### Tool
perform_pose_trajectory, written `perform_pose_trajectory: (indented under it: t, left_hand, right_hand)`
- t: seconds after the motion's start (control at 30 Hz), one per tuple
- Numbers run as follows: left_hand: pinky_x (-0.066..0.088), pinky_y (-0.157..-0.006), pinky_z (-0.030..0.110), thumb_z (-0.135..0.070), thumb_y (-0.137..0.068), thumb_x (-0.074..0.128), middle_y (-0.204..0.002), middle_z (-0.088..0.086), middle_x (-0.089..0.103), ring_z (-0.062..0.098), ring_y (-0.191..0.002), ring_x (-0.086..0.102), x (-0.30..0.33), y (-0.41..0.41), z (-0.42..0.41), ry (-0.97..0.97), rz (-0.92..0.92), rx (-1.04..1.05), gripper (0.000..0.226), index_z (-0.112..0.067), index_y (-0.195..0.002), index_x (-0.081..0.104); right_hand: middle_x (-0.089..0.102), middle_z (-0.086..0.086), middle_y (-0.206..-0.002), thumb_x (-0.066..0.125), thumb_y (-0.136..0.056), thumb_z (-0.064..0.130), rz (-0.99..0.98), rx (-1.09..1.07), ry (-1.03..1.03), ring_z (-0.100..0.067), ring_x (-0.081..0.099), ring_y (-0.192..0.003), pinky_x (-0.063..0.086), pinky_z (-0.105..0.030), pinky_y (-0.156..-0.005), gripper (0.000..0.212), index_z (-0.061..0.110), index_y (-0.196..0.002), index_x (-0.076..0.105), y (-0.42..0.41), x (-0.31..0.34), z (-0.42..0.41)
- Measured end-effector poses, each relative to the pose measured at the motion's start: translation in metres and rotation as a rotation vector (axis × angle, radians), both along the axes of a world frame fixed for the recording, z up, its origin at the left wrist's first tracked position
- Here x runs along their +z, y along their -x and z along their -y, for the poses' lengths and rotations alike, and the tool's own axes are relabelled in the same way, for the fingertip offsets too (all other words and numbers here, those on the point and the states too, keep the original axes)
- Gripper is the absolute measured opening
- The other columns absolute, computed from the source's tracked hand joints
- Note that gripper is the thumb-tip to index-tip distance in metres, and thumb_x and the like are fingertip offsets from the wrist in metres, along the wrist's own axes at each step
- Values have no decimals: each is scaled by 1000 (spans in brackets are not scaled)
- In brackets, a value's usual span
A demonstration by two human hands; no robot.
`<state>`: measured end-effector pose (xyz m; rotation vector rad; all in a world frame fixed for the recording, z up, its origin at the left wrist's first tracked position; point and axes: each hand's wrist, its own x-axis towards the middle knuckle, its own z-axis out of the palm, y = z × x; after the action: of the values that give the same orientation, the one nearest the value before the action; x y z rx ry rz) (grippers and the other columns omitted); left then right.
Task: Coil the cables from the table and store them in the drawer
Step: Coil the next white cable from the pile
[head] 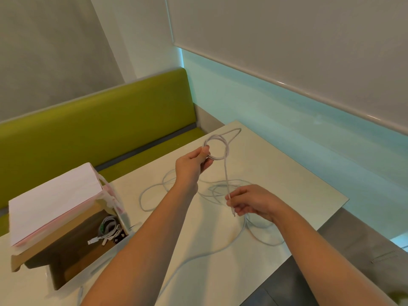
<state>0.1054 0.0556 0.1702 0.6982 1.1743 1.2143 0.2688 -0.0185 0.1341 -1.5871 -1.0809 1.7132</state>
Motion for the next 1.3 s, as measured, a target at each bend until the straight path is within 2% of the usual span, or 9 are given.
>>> perform_pose_trajectory:
  t: [0.3, 0.6, 0.77, 0.87, 0.97, 1.07, 1.13, 1.2, 1.3]
  left_hand:
    - [59, -73, 22, -9, -89, 69, -86, 6, 71, 13, -74, 65, 7, -2, -4, -66, 34, 107, 23, 3, -108, 71]
    - [58, -71, 21, -9, -91, 66, -85, 4, 71, 10, -74, 66, 1, -4, 1, -47, 91, 139, 21, 0, -110, 71]
    - [57, -69, 20, -8, -92, 65, -85, 5, 70, 11, -74, 66, 10, 0, -3, -67, 128, 160, 20, 1, -108, 70]
    - [57, -68, 19, -8, -92, 66, -84, 5, 70, 11, -73, 65, 14, 1, -7, -92, 106, 151, 20, 1, -108, 70]
    - [59, -71, 21, -9, -92, 66, -82, 4, 69, 11, -71, 64, 15, 1, -5, -95, 106, 140, 19, 1, -106, 71]
    - [59, -73, 21, -11, -92, 66, -81, 5, 67, 12, -69, 61, 14, 0, -4, -109, 68, 97, 19, 2, -105, 72]
    - [58, -74, 21, -11, -92, 67, -82, 6, 67, 13, -69, 60, 13, -1, -2, -117, 48, 82, 19, 2, -105, 72]
    - [58, -74, 20, -11, -92, 67, -82, 6, 66, 14, -70, 60, 11, -4, 2, -117, 49, 65, 20, 3, -106, 72]
    - [57, -72, 20, -11, -91, 68, -79, 4, 68, 11, -66, 60, 9, -10, 10, -130, 38, 29, 25, 2, -111, 70]
  right_hand:
    - [66, -10, -69, 76, -75, -2, 349, 97, 91, -17, 59, -55, 55, -25, -55, 13, 4, -82, 66, -11, -24, 0]
    - [66, -14, -92, 74, -80, 2, 626, 422, 191, -15, 53, -56, 47, -24, -54, 16, 8, -77, 59, -12, -23, 1]
    - [63, -3, -75, 76, -81, 7, 701, 552, 250, -11, 50, -54, 48, -20, -51, 16, 11, -74, 62, -12, -26, 6]
    - [60, -1, -76, 74, -83, 10, 734, 551, 293, -11, 48, -55, 47, -20, -51, 14, 11, -77, 61, -15, -30, 9]
    - [57, -1, -72, 75, -81, 9, 764, 462, 171, -12, 49, -57, 44, -19, -53, 18, 13, -74, 59, -17, -29, 8]
    - [62, 7, -77, 78, -74, 5, 688, 311, -81, -11, 57, -73, 40, -13, -59, 21, 20, -76, 64, -19, -26, 5]
    - [67, 6, -93, 80, -73, 4, 539, 239, -150, -9, 58, -83, 41, -11, -65, 24, 18, -89, 69, -15, -19, 5]
    - [68, 6, -108, 79, -76, 11, 392, 153, -218, -2, 58, -85, 40, -12, -69, 31, 18, -105, 70, -9, -6, 3]
    - [71, 8, -108, 68, -87, 29, 175, -29, -332, -7, 56, -84, 41, -20, -72, 26, 26, -114, 69, 2, 22, -3]
